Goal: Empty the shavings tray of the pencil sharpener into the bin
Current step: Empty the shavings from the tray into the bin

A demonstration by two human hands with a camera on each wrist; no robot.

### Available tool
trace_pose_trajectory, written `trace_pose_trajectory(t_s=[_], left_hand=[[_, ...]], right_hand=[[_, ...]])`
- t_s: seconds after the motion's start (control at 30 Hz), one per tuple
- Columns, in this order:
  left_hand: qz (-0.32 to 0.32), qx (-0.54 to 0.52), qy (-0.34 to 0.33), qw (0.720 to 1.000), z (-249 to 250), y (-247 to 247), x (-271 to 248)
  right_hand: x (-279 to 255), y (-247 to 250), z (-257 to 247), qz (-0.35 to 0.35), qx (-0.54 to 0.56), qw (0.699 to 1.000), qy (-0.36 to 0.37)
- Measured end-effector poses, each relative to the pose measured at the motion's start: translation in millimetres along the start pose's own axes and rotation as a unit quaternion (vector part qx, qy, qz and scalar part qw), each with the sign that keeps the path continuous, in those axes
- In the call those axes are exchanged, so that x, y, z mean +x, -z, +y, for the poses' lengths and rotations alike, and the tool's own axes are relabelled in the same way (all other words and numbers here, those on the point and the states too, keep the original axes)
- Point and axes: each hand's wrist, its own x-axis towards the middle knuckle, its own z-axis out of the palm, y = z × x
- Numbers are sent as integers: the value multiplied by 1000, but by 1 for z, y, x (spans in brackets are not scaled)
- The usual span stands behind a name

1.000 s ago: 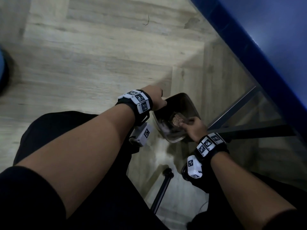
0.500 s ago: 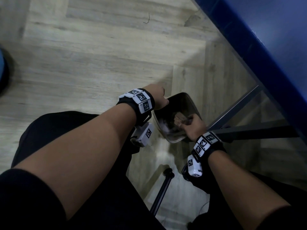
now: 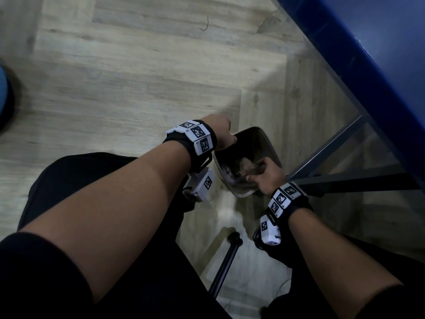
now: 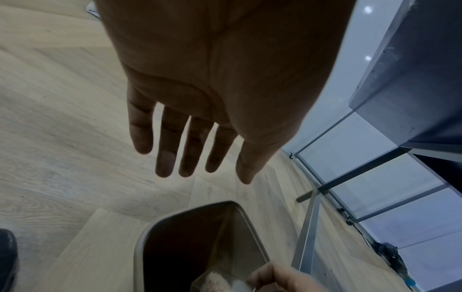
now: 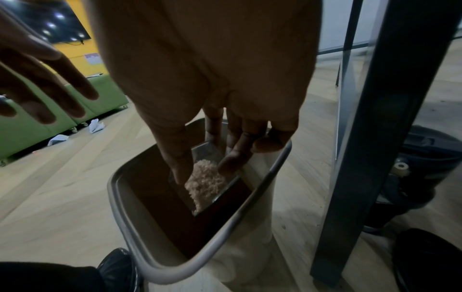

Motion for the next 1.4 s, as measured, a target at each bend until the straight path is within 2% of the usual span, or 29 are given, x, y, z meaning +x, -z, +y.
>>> trace_pose_trajectory(t_s=[0.53,1.4], left_hand=[[-1,-15,-2,1000,4,0,-4],[-15,-16,-6,1000,9,2,-10]], right_hand=[[2,3,-3,14,-2,999,37],[3,1,9,38,15,999,35]])
